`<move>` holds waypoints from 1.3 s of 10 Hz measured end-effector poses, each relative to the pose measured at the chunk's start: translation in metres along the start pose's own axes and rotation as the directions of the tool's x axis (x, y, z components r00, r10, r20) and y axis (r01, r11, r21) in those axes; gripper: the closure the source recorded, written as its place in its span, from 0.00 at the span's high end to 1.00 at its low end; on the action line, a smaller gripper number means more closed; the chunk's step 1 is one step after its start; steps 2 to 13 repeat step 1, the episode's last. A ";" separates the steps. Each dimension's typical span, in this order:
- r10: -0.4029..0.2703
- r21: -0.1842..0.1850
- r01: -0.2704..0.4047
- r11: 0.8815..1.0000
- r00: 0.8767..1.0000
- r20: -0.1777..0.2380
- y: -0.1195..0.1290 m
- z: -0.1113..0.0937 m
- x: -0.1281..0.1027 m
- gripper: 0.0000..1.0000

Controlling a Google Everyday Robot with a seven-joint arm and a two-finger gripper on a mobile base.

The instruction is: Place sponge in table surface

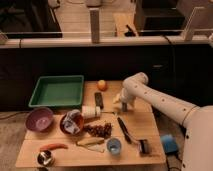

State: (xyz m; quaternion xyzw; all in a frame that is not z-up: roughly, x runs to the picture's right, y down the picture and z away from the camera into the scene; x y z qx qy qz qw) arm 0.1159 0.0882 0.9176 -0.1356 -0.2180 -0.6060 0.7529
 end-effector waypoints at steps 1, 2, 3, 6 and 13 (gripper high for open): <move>0.000 0.000 0.000 1.000 1.000 0.000 0.000 0.000 0.000 0.80; 0.000 0.000 0.000 1.000 1.000 0.000 0.000 0.000 0.000 0.80; 0.000 0.000 0.000 1.000 1.000 0.000 0.000 0.000 0.000 0.80; 0.000 0.000 0.000 1.000 1.000 0.000 0.000 0.000 0.000 0.80; 0.000 0.000 0.000 1.000 1.000 0.000 0.000 0.000 0.000 0.80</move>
